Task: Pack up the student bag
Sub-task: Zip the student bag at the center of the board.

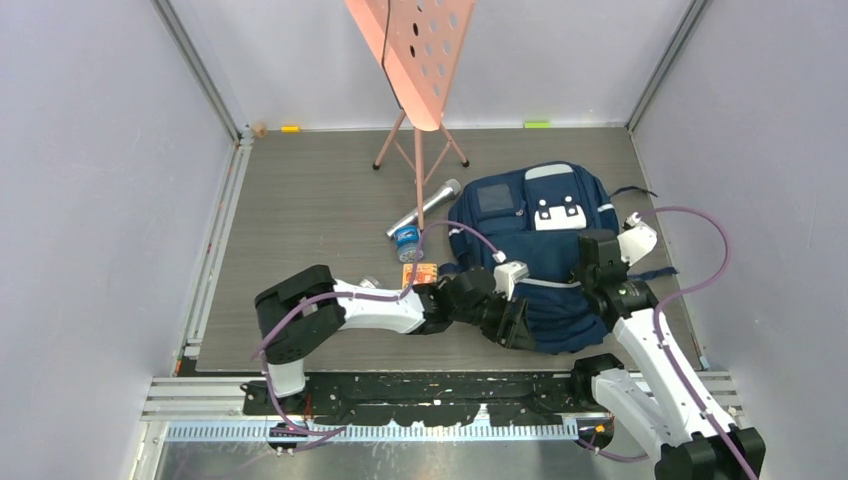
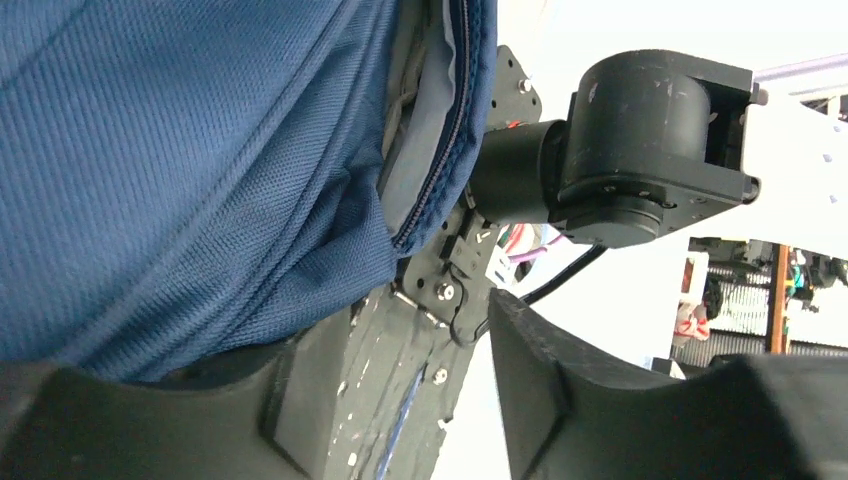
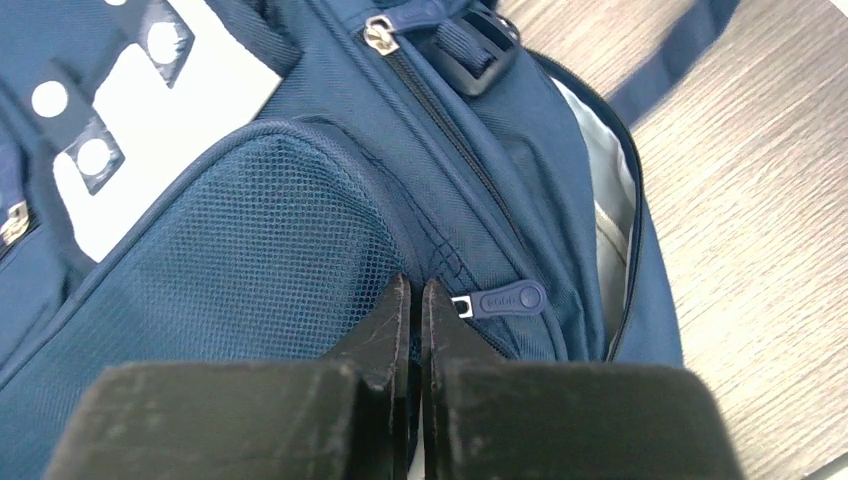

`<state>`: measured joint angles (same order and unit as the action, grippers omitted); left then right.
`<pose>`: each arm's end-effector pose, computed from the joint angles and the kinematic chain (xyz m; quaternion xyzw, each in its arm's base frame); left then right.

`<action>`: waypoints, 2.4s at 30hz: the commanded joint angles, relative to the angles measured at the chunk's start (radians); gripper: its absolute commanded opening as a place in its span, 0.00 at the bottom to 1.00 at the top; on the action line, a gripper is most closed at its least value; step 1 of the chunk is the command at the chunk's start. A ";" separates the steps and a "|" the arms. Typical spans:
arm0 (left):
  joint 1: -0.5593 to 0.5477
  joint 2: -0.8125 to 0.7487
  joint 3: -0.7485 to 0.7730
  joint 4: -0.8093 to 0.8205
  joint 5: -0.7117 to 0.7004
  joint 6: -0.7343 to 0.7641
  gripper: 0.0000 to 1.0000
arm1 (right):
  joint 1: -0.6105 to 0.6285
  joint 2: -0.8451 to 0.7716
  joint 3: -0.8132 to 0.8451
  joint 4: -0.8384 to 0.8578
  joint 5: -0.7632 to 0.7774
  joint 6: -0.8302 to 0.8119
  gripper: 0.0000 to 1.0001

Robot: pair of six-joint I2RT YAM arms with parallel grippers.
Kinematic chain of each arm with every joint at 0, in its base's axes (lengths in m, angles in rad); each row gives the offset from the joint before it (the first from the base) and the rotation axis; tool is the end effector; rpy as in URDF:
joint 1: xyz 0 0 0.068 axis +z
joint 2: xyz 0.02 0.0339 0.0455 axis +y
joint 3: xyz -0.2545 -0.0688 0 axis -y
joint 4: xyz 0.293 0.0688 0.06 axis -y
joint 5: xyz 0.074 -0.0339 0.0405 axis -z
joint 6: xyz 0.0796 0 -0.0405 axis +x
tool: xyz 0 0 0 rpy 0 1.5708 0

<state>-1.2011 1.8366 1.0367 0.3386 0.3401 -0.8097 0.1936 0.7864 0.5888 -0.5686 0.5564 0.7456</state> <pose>0.1442 -0.4455 0.1244 0.2503 0.8044 -0.5154 0.1567 0.2449 0.0052 0.1968 0.3446 0.8220 -0.0550 0.4501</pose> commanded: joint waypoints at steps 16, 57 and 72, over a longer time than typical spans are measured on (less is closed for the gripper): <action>0.229 -0.167 -0.064 -0.051 -0.192 0.038 0.82 | 0.027 0.005 0.225 -0.058 -0.075 -0.052 0.00; 0.508 -0.130 -0.071 -0.165 0.228 0.858 0.59 | 0.104 0.018 0.228 -0.051 -0.063 -0.027 0.01; 0.465 -0.025 -0.007 -0.083 0.273 0.845 0.48 | 0.103 0.026 0.234 -0.051 -0.051 -0.048 0.00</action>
<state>-0.7082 1.7802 0.9596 0.2199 0.5766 0.0097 0.2867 0.8120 0.7612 -0.6846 0.5041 0.7120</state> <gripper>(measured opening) 0.491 0.049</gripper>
